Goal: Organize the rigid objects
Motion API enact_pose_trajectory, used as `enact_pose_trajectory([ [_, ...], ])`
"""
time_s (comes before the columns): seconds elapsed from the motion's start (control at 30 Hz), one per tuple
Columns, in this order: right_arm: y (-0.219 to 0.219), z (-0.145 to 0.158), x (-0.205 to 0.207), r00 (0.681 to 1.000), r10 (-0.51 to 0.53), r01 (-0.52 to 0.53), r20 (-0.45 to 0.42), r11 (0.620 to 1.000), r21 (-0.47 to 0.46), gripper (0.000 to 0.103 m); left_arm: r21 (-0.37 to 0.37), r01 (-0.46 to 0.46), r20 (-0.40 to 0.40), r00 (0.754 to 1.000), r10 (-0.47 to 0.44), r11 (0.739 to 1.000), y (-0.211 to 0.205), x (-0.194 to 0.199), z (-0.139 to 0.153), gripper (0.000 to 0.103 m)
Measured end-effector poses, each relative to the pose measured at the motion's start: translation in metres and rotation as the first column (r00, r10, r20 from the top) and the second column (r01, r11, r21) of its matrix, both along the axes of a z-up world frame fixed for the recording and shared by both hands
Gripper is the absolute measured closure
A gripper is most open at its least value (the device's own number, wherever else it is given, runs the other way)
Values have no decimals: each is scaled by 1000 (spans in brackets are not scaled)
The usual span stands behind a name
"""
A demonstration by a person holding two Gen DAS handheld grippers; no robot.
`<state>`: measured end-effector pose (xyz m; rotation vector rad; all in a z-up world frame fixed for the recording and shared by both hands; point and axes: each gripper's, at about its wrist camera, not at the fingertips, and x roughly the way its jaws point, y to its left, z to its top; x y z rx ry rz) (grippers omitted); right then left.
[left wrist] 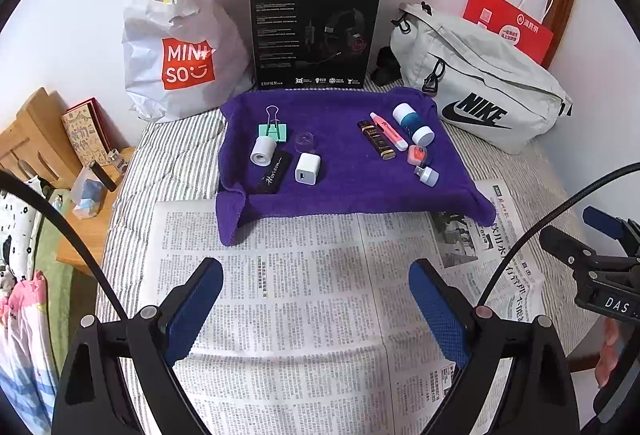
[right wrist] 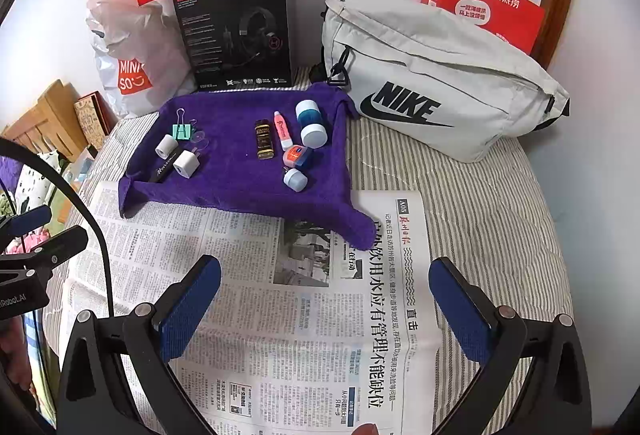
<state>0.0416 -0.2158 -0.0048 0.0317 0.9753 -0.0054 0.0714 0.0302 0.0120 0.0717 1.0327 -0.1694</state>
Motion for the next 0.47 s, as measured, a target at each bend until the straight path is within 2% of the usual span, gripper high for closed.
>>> enact_pose_trajectory([
  [0.33, 1, 0, 0, 1000, 3, -3, -2, 1000, -5, 1, -5, -5, -3, 1000, 5, 1000, 2, 2, -1, 9],
  [0.47, 2, -1, 3, 1000, 3, -3, -4, 1000, -9, 1, -16, -4, 19, 1000, 5, 1000, 5, 3, -1, 2],
])
